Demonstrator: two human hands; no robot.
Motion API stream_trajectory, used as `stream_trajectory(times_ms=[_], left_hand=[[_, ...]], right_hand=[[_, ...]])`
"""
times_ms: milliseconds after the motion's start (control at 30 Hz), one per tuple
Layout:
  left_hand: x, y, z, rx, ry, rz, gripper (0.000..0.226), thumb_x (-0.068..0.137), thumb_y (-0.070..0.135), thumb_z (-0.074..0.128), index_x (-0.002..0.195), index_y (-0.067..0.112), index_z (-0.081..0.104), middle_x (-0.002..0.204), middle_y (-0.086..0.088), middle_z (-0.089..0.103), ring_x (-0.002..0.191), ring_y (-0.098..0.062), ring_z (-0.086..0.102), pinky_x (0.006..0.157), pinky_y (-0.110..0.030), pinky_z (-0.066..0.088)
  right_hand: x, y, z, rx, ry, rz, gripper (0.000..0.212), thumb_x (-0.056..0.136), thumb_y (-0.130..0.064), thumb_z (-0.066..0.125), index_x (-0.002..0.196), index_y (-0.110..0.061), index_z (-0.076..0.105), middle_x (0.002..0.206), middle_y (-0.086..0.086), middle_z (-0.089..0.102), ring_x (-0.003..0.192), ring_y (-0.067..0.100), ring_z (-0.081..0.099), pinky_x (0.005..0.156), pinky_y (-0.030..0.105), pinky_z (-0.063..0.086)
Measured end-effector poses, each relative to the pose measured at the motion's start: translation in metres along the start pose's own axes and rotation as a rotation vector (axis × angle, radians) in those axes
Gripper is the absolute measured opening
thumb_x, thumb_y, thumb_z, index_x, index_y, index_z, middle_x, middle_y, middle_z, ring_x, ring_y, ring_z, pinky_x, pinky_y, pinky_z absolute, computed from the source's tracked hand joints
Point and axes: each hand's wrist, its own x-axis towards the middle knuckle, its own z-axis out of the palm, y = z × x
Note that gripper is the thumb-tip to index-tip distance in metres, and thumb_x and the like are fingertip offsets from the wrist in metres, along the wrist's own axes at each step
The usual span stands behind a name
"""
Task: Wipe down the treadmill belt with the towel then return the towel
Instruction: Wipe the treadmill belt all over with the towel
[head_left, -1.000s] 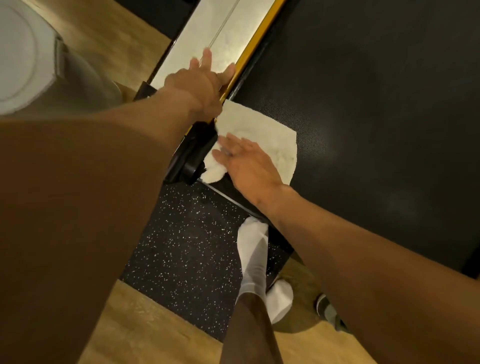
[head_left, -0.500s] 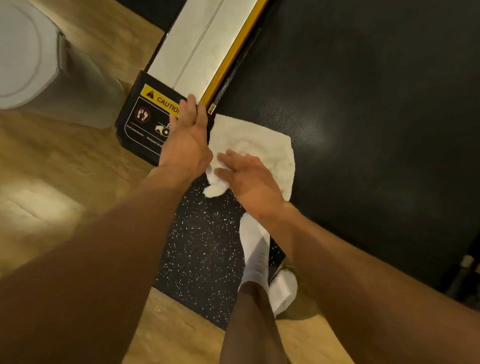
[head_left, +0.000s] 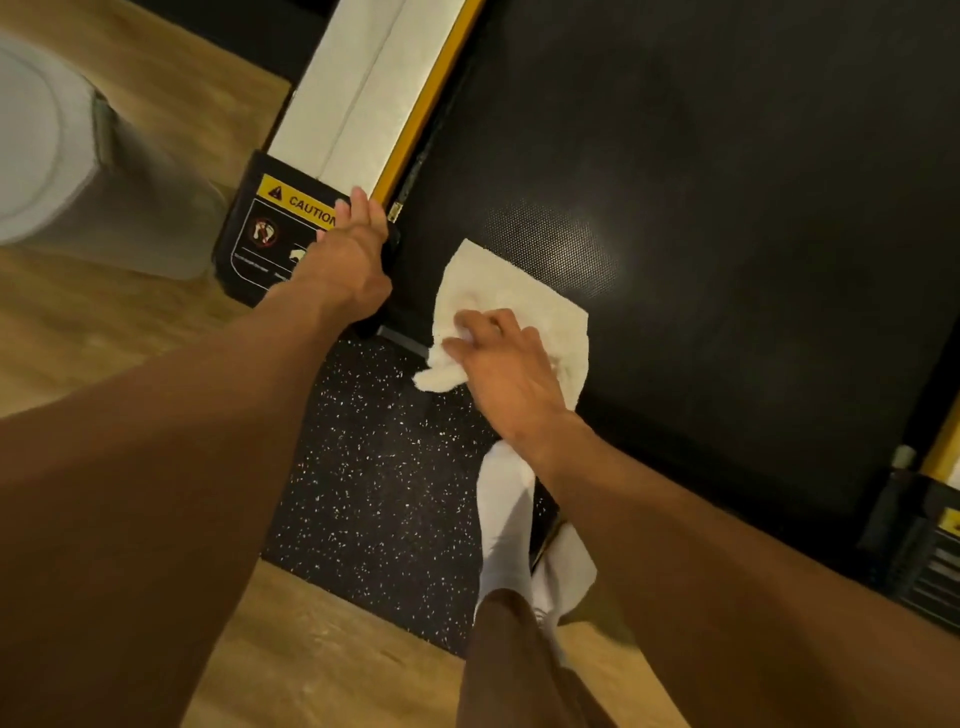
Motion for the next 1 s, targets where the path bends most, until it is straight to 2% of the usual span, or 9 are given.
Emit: stream_trajectory(times_ms=[167, 400, 533, 667, 833, 1000], left_hand=[[-0.002, 0.0, 0.004, 0.006, 0.025, 0.005, 0.082, 0.086, -0.007, 0.049, 0.15, 0.004, -0.001, 0.158, -0.012, -0.012, 0.146, -0.029, -0.006, 0.117, -0.045, 0.015], [-0.002, 0.001, 0.004, -0.032, 0.01, 0.007, 0.082, 0.087, -0.002, 0.049, 0.151, 0.005, -0.002, 0.158, -0.012, -0.012, 0.145, -0.03, -0.007, 0.118, -0.048, 0.014], [-0.023, 0.018, 0.017, -0.124, 0.123, 0.087, 0.07, 0.093, 0.005, 0.049, 0.151, 0.011, 0.012, 0.159, -0.008, 0.006, 0.144, -0.032, 0.013, 0.117, -0.048, 0.018], [-0.052, 0.065, 0.053, -0.126, 0.068, 0.245, 0.062, 0.093, 0.005, 0.046, 0.15, 0.018, 0.024, 0.159, -0.006, 0.012, 0.142, -0.032, 0.022, 0.116, -0.045, 0.024], [-0.055, 0.102, 0.069, 0.003, -0.005, 0.095, 0.062, 0.094, 0.006, 0.042, 0.151, 0.021, 0.022, 0.16, -0.01, -0.001, 0.142, -0.035, 0.019, 0.11, -0.047, 0.027], [-0.048, 0.105, 0.072, 0.208, -0.082, 0.119, 0.067, 0.095, 0.016, 0.046, 0.152, 0.013, 0.009, 0.157, -0.02, -0.008, 0.144, -0.037, 0.009, 0.111, -0.05, 0.024]], right_hand=[[-0.02, 0.021, -0.002, 0.026, 0.045, 0.136, 0.045, 0.087, -0.01, 0.057, 0.129, -0.023, 0.051, 0.131, 0.006, 0.043, 0.114, 0.029, 0.04, 0.09, 0.041, 0.04], [0.015, -0.016, 0.003, 0.034, 0.063, 0.059, 0.047, 0.082, -0.007, 0.059, 0.127, -0.019, 0.053, 0.13, 0.004, 0.045, 0.115, 0.029, 0.04, 0.088, 0.038, 0.037], [-0.029, 0.025, 0.008, -0.02, 0.033, 0.016, 0.044, 0.081, -0.006, 0.061, 0.123, -0.02, 0.056, 0.123, 0.004, 0.049, 0.109, 0.029, 0.043, 0.087, 0.04, 0.037], [-0.089, 0.071, 0.023, -0.093, 0.003, 0.049, 0.048, 0.075, -0.008, 0.072, 0.118, -0.022, 0.059, 0.119, 0.007, 0.052, 0.104, 0.029, 0.047, 0.086, 0.042, 0.042], [-0.086, 0.063, 0.024, -0.091, 0.049, 0.087, 0.043, 0.078, -0.01, 0.068, 0.12, -0.018, 0.059, 0.117, 0.009, 0.052, 0.105, 0.032, 0.046, 0.087, 0.045, 0.039], [-0.112, 0.083, 0.03, -0.058, 0.114, 0.13, 0.039, 0.076, -0.007, 0.069, 0.114, -0.018, 0.063, 0.112, 0.009, 0.056, 0.099, 0.031, 0.05, 0.081, 0.043, 0.042]])
